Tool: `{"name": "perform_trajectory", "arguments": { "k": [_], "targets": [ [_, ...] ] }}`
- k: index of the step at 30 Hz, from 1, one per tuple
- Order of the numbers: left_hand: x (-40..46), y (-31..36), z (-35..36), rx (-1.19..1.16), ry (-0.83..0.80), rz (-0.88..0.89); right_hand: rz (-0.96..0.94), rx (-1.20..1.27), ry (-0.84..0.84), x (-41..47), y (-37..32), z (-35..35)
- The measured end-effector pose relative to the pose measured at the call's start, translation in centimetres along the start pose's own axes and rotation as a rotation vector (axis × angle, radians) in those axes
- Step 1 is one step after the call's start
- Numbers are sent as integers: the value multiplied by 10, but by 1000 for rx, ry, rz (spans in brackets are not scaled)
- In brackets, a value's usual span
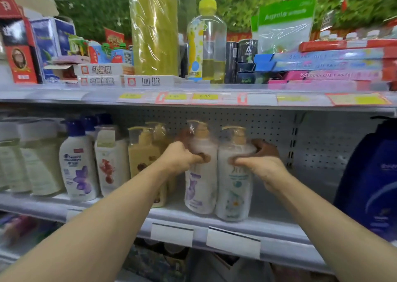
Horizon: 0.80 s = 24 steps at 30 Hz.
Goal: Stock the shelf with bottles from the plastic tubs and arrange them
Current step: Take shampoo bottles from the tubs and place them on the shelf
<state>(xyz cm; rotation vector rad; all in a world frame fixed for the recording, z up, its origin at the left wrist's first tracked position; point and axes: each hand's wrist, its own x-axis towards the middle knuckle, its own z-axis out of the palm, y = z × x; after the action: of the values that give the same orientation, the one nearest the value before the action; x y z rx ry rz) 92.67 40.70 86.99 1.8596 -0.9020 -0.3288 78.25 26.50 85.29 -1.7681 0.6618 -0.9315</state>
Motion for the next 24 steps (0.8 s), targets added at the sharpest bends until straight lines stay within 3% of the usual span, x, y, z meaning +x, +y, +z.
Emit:
{"name": "perform_trajectory", "arguments": {
  "k": [10,14,18,21,24],
  "targets": [
    [16,-10,4,-42,22,58,-49,-80,-24,17,12,13],
    [15,-17,5,4,45,113,16,-123,-119,7,26,13],
    [2,-39,17,16,-10,-37,126,-444,-300,-15,58,12],
    [-6,-67,32,245,-37,-129,155,-558,-252,-25,75,17],
    [-1,-80,39,290,-17,-153,146,-600,-216,-20,78,22]
  ]
}}
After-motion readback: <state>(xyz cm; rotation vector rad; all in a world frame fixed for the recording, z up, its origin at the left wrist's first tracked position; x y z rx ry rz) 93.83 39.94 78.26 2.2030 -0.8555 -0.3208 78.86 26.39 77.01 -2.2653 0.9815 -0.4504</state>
